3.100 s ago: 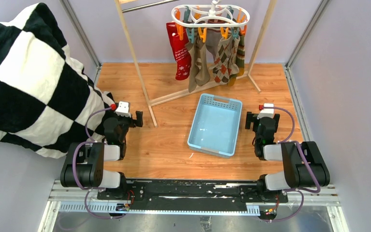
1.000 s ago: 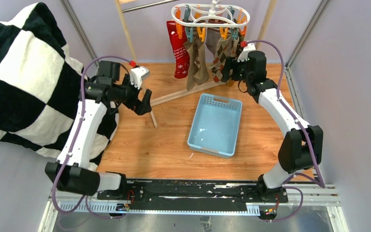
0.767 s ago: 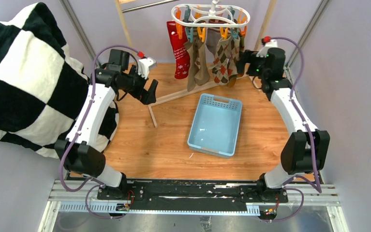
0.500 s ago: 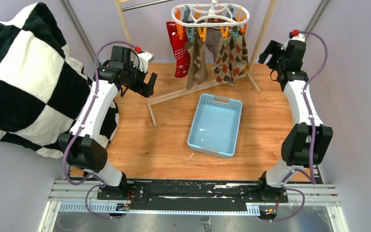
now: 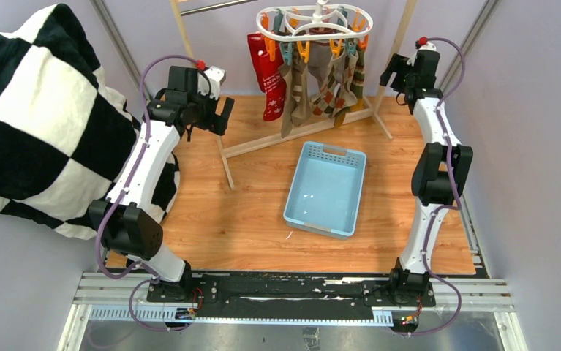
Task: Remove the socks clipped to the hanger
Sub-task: Adjust the clothesline at the center of the board.
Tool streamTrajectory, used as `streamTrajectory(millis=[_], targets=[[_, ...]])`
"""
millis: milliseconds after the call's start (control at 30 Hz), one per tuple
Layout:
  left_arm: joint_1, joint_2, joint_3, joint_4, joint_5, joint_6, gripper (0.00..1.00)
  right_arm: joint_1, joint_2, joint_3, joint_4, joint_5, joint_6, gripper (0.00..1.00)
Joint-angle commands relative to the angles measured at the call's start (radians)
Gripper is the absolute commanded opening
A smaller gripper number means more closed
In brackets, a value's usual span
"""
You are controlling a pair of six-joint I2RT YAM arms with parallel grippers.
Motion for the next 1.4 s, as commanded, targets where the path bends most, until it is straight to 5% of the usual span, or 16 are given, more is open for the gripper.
streamTrajectory(millis=[0,100,300,467,767,1133,1167,1300,1367], targets=[[0.000,0.023,0.000,0.034,-0.050,-0.041,1.00,-0.002,0.082,0.127,0.071,-0.046,-0.027,0.84],[0.000,0.031,0.005,0.034,-0.062,-0.044,1.00,0.002,0.131,0.168,0.140,-0.081,0.001,0.75],[0.000,0.081,0.038,0.035,-0.108,-0.049,1.00,0.013,0.052,0.028,0.247,-0.052,0.010,0.11],[0.000,0.124,0.089,0.036,-0.124,-0.054,1.00,0.013,-0.102,-0.222,0.379,-0.001,0.005,0.00],[0.000,0.079,0.034,0.038,-0.108,-0.049,1.00,0.036,-0.285,-0.427,0.424,0.042,-0.112,0.00],[0.000,-0.070,-0.103,0.047,-0.026,-0.049,1.00,0.036,-0.381,-0.491,0.352,0.032,-0.195,0.00],[0.000,-0.084,-0.116,0.048,-0.016,-0.051,1.00,0.036,-0.381,-0.491,0.346,0.032,-0.196,0.03],[0.000,-0.142,-0.172,0.043,0.038,-0.067,1.00,0.036,-0.376,-0.456,0.286,0.021,-0.158,0.49],[0.000,-0.166,-0.197,0.027,0.074,-0.069,1.00,0.036,-0.399,-0.459,0.262,0.025,-0.123,0.63]])
